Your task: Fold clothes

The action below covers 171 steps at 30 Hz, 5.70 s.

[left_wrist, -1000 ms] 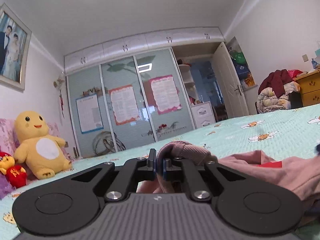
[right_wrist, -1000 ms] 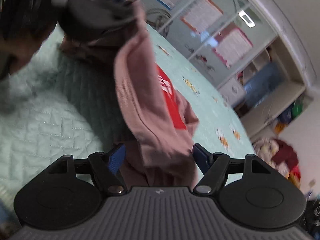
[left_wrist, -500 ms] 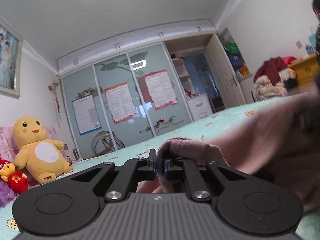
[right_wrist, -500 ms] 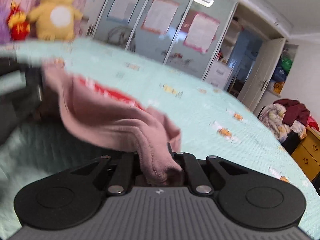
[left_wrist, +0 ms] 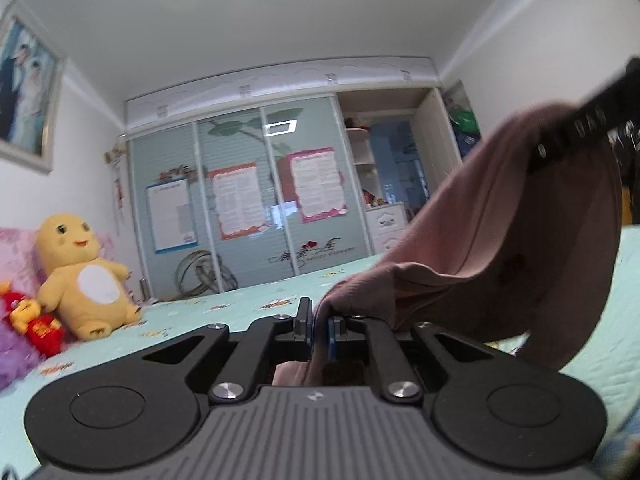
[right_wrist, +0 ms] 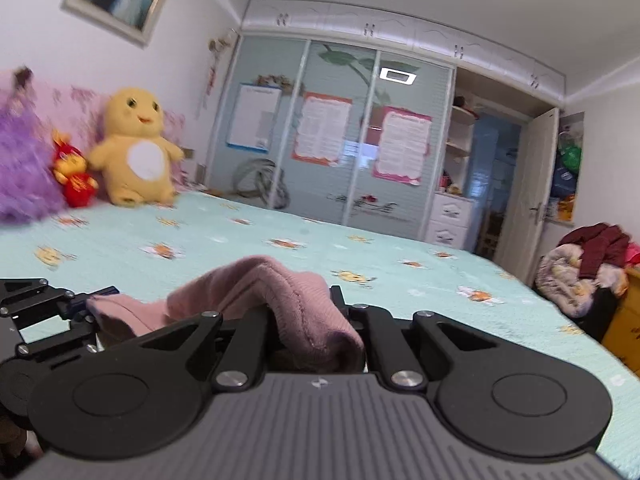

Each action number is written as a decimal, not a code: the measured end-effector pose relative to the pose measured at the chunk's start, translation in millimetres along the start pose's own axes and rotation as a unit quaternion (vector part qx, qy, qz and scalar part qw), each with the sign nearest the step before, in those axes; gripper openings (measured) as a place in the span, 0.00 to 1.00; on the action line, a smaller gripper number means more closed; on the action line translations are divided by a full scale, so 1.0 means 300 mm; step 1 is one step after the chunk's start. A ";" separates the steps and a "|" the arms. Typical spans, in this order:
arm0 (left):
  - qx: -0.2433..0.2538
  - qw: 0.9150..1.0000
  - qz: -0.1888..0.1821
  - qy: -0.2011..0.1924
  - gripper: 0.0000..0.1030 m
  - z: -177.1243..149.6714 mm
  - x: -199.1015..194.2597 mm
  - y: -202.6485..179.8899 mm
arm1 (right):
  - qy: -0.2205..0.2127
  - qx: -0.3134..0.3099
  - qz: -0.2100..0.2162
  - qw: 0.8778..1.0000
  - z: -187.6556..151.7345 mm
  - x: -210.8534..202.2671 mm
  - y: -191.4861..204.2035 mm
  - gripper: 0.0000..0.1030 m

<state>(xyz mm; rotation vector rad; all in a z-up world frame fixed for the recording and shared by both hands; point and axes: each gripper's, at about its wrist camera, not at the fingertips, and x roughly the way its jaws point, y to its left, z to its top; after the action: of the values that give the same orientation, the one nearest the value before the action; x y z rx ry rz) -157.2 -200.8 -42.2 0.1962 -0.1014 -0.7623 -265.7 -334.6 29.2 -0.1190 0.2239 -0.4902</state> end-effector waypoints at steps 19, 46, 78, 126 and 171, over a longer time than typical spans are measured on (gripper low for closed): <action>0.012 0.996 -0.041 0.074 0.63 0.108 -0.003 -0.086 | 0.103 0.246 0.066 0.962 -0.016 0.302 -0.219 0.15; 0.171 0.949 -0.134 0.229 0.67 -0.309 0.253 -0.315 | 0.164 0.336 0.052 0.926 -0.507 0.298 -0.275 0.70; 0.000 0.999 0.021 0.024 0.12 0.293 0.006 0.053 | -0.088 0.272 0.068 0.956 0.020 0.105 -0.359 0.12; 0.089 0.941 -0.222 0.238 0.67 -0.153 -0.032 -0.261 | 0.157 0.420 0.184 0.874 -0.391 0.250 -0.328 0.57; -0.076 0.969 -0.004 0.236 0.95 -0.312 0.232 0.038 | 0.223 0.197 -0.023 0.954 -0.417 0.471 -0.136 0.41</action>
<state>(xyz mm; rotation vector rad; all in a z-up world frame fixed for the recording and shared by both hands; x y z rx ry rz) -84.2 -228.1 -129.9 0.2277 0.4086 -0.7095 -193.0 -445.5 -111.2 0.3825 0.5618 -0.5964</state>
